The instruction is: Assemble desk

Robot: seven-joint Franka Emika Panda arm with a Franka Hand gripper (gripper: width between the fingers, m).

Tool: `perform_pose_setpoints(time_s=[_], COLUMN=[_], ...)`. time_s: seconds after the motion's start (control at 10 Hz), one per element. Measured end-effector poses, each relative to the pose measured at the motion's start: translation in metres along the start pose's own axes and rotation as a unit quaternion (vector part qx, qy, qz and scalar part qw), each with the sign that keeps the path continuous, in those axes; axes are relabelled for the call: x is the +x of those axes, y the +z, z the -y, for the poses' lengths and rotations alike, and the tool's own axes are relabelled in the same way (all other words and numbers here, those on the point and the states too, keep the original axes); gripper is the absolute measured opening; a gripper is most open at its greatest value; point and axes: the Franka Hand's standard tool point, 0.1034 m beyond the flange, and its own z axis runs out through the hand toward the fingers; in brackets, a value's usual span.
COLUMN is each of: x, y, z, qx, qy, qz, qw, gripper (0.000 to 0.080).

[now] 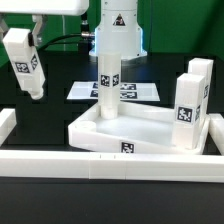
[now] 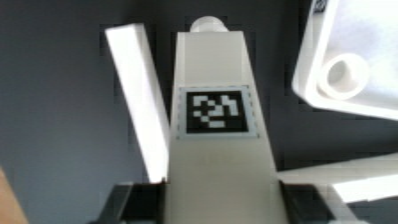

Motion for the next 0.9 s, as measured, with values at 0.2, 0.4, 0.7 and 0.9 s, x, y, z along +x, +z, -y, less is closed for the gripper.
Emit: perform_pose_setpoints(time_s=[0.2, 0.4, 0.7, 0.9], x=[0.002, 0.004, 0.01, 0.012], y=[0.002, 0.003, 0.0, -0.001], z=[-0.005, 0.006, 0.057, 0.055], qx=[-0.014, -0.016, -0.001, -0.004], qy=[0.0, 0.016, 0.035, 0.036], qz=[-0.069, -0.09, -0.092, -0.103], qw=[0.998, 0.996, 0.995, 0.994], gripper=[0.029, 0.029, 0.029, 0.029])
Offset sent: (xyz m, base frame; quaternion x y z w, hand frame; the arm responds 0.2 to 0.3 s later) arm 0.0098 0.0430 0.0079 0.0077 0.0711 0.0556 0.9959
